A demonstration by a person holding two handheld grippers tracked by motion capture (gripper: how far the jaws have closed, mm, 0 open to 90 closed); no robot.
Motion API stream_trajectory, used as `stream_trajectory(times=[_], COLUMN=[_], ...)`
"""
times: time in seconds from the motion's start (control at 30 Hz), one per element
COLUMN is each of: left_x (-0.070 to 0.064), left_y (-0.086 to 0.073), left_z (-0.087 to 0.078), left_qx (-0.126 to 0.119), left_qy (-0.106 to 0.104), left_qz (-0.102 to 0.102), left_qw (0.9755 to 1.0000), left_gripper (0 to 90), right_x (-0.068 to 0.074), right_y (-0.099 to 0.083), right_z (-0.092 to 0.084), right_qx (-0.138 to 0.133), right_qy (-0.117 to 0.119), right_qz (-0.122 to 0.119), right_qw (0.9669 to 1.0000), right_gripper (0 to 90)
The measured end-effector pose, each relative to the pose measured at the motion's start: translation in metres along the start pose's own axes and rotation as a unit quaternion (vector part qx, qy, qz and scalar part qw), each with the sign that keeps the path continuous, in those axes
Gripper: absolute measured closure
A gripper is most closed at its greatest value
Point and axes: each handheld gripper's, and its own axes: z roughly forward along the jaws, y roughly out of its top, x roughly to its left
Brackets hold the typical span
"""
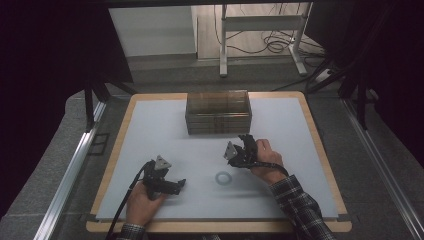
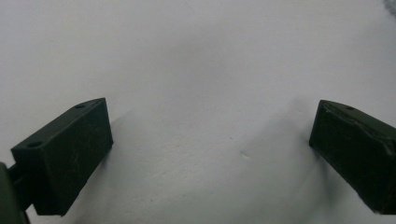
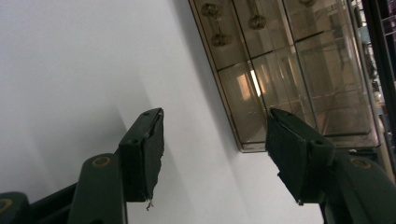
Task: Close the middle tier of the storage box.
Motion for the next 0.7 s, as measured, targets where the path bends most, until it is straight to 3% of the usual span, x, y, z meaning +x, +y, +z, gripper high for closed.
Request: stream_trajectory(times=[0.33,0.7], left_x=[0.000,0.000], left_y=[0.000,0.000], left_z=[0.000,0.000], left_qx=[-0.001,-0.001], left_qy=[-0.001,-0.001], left_qz=[-0.001,-0.001], left_qw=[1.0000,1.0000], left_gripper=[0.0,0.0], right_x=[0.001,0.001], right_y=[0.010,0.018], right_z=[0.006,0.011], right_qx=[0.004,0.009], right_qy=[-0.023,-0.058], right_qz=[-0.032,-0.065], right_qw=[0.9992,0.9962], right_gripper=[37.1,37.7])
